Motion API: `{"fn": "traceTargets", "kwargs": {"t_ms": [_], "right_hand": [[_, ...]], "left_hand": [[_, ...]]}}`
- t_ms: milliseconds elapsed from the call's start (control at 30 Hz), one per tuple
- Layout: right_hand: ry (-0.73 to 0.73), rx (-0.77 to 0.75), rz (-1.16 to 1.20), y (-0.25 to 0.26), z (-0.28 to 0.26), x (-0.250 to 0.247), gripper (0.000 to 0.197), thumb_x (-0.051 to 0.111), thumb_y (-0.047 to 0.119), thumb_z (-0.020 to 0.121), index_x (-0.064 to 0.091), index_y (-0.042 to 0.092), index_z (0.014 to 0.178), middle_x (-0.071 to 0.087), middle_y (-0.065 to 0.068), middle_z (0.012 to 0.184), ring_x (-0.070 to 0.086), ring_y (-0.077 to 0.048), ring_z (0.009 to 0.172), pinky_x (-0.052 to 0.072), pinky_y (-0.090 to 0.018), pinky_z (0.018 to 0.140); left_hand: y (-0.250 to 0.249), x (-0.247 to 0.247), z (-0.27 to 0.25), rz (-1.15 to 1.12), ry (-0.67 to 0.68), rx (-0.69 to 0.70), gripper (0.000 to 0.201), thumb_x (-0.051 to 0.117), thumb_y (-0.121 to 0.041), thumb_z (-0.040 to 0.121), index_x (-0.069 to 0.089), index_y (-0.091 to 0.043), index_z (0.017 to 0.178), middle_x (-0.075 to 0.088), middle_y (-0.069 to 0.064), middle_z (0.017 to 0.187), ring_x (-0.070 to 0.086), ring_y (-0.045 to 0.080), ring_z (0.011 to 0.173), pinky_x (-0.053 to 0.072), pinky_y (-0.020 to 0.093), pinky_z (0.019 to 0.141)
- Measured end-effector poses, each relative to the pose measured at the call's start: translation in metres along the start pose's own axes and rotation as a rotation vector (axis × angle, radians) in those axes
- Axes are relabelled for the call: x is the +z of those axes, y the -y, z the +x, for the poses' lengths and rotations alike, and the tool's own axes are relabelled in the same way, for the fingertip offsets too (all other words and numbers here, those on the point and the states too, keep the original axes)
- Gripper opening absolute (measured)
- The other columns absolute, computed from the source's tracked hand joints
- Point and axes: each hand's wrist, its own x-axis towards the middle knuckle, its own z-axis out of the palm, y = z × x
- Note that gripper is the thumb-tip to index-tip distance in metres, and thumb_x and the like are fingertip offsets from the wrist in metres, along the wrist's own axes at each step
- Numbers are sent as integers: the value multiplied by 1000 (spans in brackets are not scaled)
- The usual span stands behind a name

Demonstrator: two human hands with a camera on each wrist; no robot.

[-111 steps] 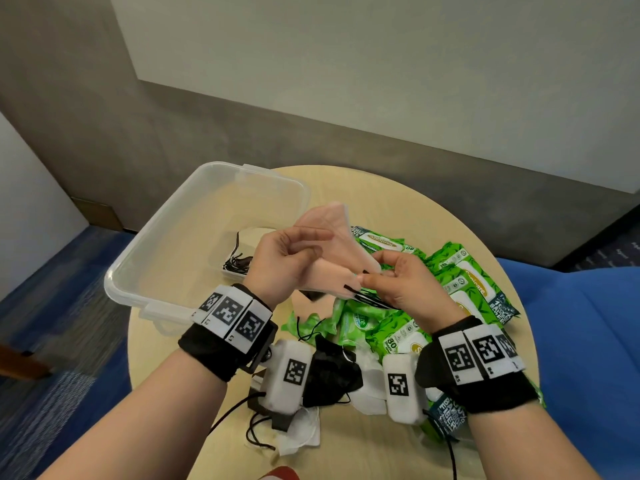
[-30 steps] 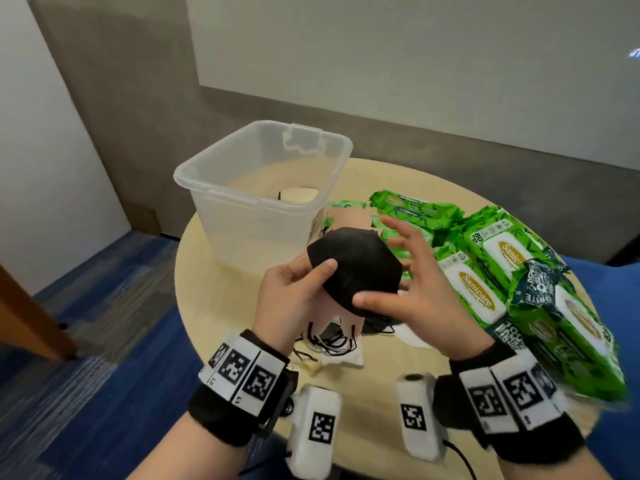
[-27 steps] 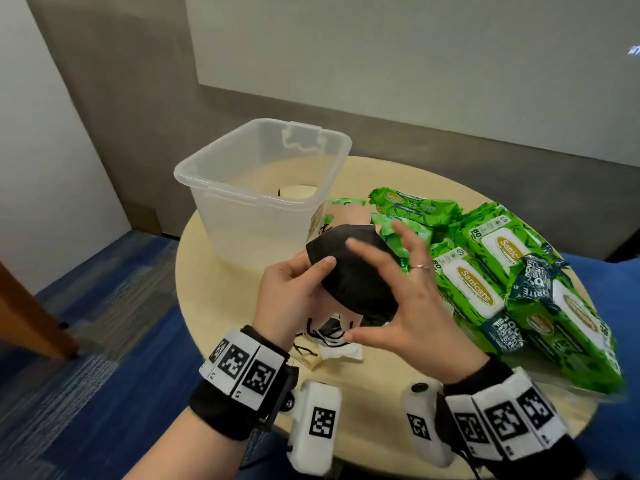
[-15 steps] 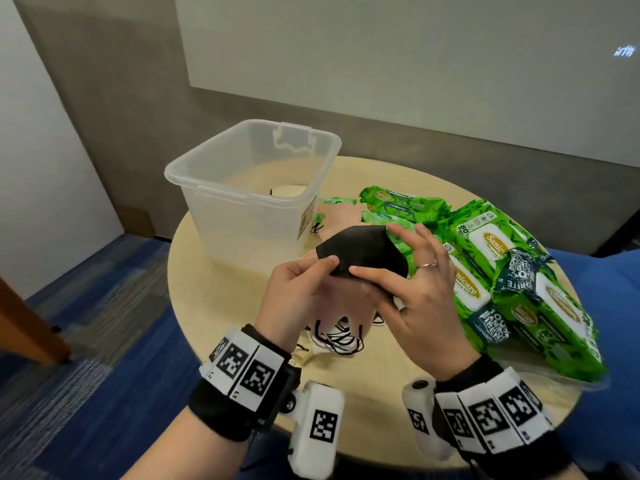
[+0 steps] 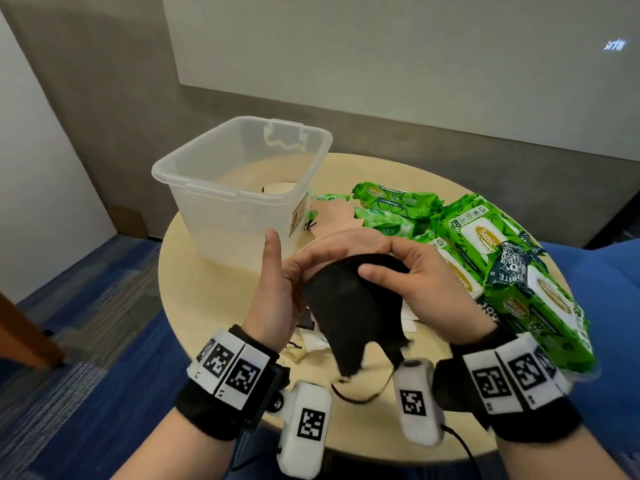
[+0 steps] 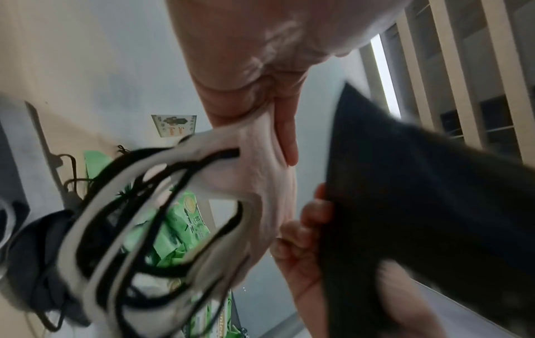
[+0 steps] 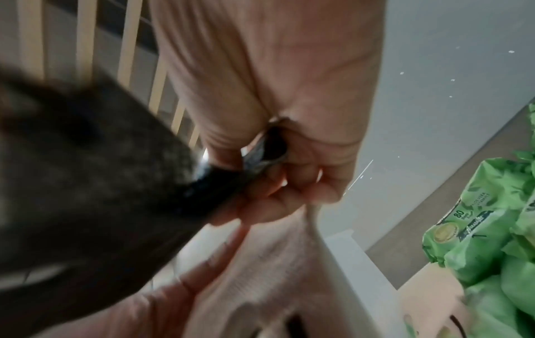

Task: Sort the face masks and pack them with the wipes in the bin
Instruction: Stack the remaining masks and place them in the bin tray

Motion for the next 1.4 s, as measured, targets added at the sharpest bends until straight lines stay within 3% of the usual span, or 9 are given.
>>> {"fn": "traceTargets", "kwargs": {"t_ms": [133,300,433,567,733,933,1100,1267,1400], "right_hand": [[-140,26,-115,-15,14,6,18,67,6,81,53,13,73,60,-8,73,54,-17,70,45,-32,65],[-212,38,-192,-21,22,14,19,67,20,82,51,21,72,60,-8,75,56,-26,72,48,-46,62],[-226,67,-327,-24,27,20,20,63,40,72,49,26,73,59,0,77,57,-25,77,49,-48,71],[-144,105,-463,-20,34,16,51,78,25,70,46,28,110,49,0,120,46,-17,111,40,-35,95],[-13,136,-134,-13,49,23,38,73,-9,68,57,20,87,62,-11,83,64,-13,69,55,-26,63],[-26,176,-110,-32,66,39,30,70,-9,72,54,16,77,59,-8,68,58,-9,49,50,-21,46],[189,126,-782,-65,70,36,27,74,5,72,62,13,95,64,-2,82,55,-14,68,42,-21,62],[664,136,-1177,-98,54,51,67,79,34,66,50,20,125,52,-4,119,48,-19,107,43,-31,89],[753,102,-1435,-108,49,61,83,73,50,68,37,18,135,40,-7,131,40,-25,119,37,-36,95]], "left_hand": [[4,0,-1,-21,10,14,41,59,-46,79,70,-17,106,72,8,100,66,19,98,56,30,81],[11,-5,-3,153,-49,162,30,61,8,82,65,-13,104,73,-2,87,68,9,83,54,20,70],[11,-12,-2,205,-65,262,50,54,13,84,53,-24,117,67,4,103,66,10,90,54,23,74],[5,-23,-3,138,18,284,62,49,11,86,45,-38,124,65,12,113,67,23,96,57,35,75],[-3,-35,0,335,-43,289,39,50,11,88,69,-22,98,71,-13,94,64,6,95,52,21,81],[5,-56,2,422,-238,201,29,60,8,82,74,-17,82,73,-5,80,66,6,83,52,17,77],[9,-90,4,451,-399,183,30,58,7,85,69,-17,100,68,0,92,63,4,85,51,13,79],[9,-104,4,446,-440,169,27,57,5,86,69,-15,100,68,-5,89,65,-4,78,51,10,72],[10,-106,3,437,-435,168,28,57,4,86,69,-17,98,68,-4,90,65,-3,79,50,10,68]]}}
